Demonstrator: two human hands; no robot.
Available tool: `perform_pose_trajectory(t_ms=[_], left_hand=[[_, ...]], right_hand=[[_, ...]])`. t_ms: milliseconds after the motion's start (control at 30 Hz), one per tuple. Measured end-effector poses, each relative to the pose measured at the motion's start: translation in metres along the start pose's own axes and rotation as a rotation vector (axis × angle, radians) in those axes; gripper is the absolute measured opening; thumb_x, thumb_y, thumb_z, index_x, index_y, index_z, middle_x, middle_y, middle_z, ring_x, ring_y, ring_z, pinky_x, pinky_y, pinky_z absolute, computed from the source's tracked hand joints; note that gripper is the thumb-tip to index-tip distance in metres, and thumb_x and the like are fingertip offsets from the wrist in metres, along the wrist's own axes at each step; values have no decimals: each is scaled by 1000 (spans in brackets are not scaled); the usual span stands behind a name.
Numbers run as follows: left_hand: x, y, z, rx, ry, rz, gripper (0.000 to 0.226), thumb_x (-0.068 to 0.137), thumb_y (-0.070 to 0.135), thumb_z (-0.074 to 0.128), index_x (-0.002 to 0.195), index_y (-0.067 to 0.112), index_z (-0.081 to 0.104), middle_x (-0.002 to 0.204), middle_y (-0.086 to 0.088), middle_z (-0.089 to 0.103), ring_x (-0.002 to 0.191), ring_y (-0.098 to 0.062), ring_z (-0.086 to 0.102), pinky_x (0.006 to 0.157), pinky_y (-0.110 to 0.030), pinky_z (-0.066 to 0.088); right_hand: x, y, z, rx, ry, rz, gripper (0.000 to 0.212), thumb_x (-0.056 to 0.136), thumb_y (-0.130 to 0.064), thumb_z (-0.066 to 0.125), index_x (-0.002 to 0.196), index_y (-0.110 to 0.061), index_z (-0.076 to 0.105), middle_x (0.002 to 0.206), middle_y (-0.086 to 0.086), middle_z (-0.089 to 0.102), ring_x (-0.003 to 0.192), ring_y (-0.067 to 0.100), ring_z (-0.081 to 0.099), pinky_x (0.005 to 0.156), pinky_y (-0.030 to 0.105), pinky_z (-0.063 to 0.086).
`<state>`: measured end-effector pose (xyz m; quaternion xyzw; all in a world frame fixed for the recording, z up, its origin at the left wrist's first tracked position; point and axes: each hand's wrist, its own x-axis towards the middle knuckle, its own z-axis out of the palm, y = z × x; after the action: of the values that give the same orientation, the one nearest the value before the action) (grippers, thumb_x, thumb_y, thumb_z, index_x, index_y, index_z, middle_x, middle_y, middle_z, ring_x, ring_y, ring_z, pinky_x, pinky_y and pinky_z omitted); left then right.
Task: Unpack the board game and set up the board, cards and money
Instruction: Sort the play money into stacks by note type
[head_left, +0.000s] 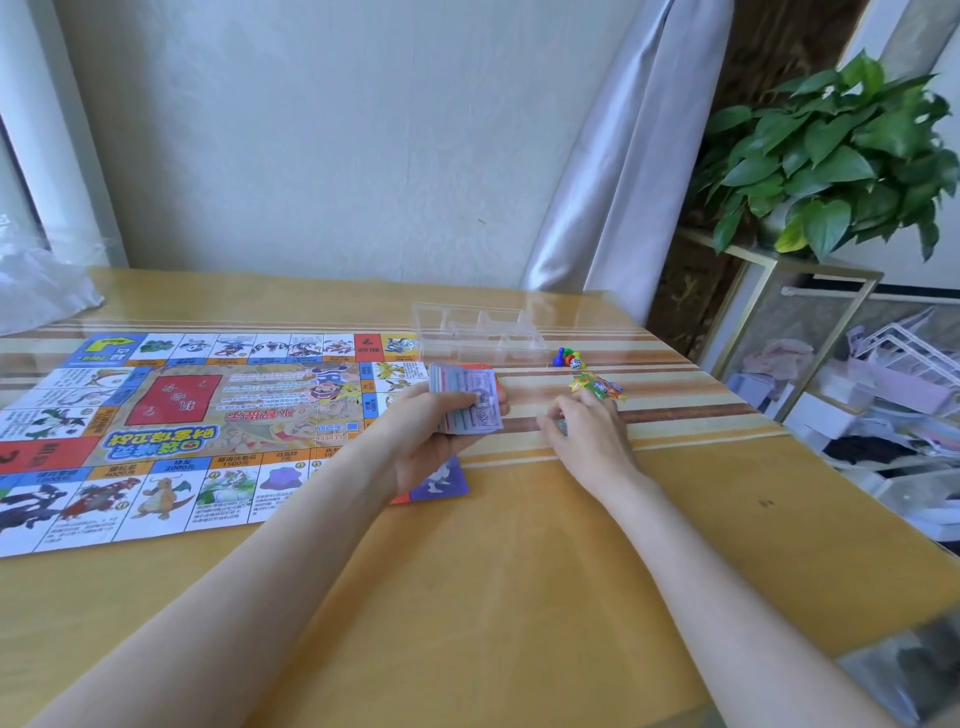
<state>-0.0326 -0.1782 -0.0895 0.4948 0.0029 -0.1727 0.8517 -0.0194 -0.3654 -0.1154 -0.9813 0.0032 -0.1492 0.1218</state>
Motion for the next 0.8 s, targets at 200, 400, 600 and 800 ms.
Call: perform_pose_trajectory(t_ms=[200, 400, 600, 800], left_hand=[[4, -8, 2, -130, 5, 14, 20, 93, -6, 44, 107, -3, 57, 107, -21, 66, 100, -28, 65, 77, -35, 56], [4, 3, -16, -211, 0, 49, 23, 93, 1, 49, 112, -7, 57, 104, -22, 67, 88, -24, 69, 75, -33, 58], [2, 9, -20, -232, -65, 29, 24, 92, -7, 38, 109, -8, 55, 102, -23, 68, 93, -29, 68, 78, -37, 57], [-1, 7, -18, -101, 17, 88, 16, 92, -7, 44, 96, 0, 58, 79, -13, 73, 73, -23, 72, 63, -27, 59]], right_hand=[[11, -49, -19, 722, 132, 45, 27, 94, -26, 52, 99, -4, 66, 98, 5, 66, 91, 15, 60, 74, 17, 40], [2, -88, 14, 1287, -51, 142, 10, 90, -12, 60, 97, -6, 63, 88, 8, 65, 76, 12, 61, 70, 24, 51], [6, -84, 18, 1285, 40, 122, 8, 88, -5, 60, 91, -11, 64, 83, 5, 68, 73, 12, 63, 67, 23, 52], [3, -83, 19, 1166, 107, 80, 18, 87, -6, 61, 79, -22, 64, 78, 1, 69, 75, 15, 64, 76, 39, 54]])
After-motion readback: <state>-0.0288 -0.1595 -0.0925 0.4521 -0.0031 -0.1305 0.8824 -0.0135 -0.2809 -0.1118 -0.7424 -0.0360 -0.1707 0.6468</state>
